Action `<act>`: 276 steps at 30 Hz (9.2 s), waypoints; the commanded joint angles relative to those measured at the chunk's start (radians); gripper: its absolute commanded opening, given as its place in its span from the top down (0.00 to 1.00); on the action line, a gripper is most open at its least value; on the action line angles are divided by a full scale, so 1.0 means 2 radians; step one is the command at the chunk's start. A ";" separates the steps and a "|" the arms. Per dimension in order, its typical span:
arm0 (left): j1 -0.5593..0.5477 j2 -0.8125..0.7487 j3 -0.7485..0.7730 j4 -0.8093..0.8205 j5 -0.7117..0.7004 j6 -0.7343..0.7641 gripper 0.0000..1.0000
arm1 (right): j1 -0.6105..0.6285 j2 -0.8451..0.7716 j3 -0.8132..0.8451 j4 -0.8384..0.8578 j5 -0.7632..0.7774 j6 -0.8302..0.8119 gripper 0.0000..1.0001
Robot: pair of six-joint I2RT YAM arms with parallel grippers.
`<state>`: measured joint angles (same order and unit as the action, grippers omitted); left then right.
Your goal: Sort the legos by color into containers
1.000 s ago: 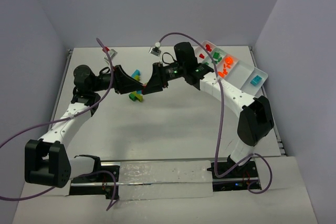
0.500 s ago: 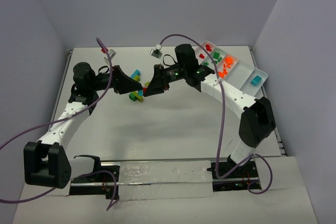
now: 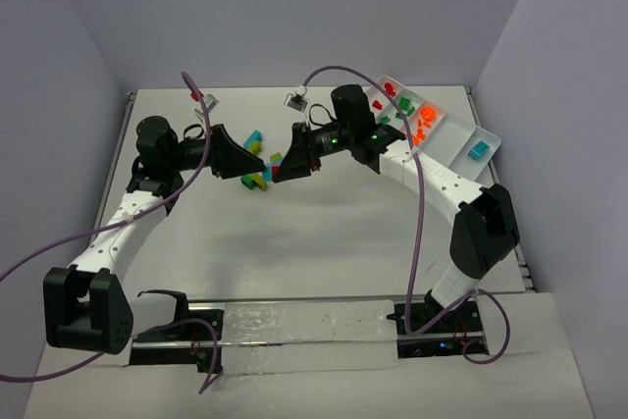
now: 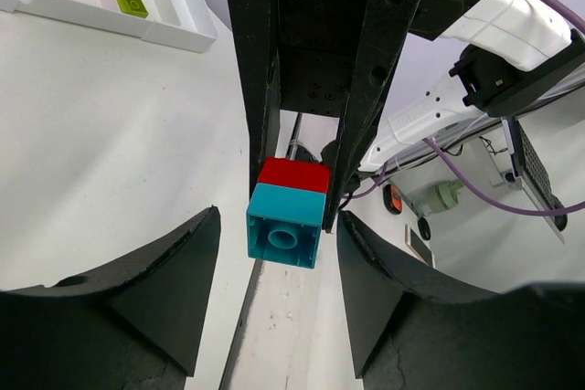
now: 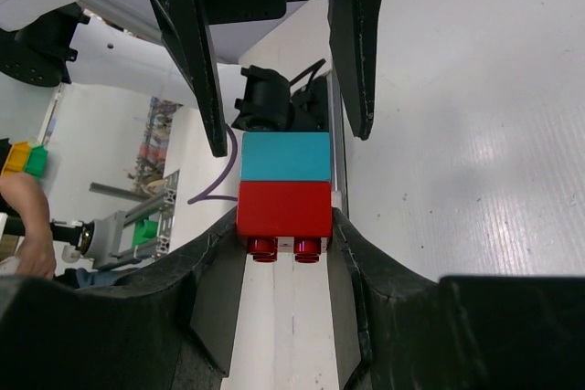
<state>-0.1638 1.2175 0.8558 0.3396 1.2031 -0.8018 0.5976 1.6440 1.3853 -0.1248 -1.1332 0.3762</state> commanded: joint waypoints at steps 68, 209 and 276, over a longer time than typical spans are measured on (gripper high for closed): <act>0.078 0.077 0.121 -0.174 -0.092 0.210 1.00 | -0.238 0.346 0.472 -0.223 0.460 -0.148 0.15; 0.026 0.136 0.156 -0.375 -0.451 0.386 0.20 | -0.406 0.030 0.112 -0.323 0.446 -0.301 0.12; -0.045 0.239 0.115 -0.304 -0.380 0.550 1.00 | -0.204 -0.055 -0.045 -0.211 0.261 -0.156 0.00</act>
<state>-0.2351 1.8157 1.0874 -0.2688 0.3674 0.3103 0.1791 1.5985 1.3252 -0.6312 -0.4554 -0.0010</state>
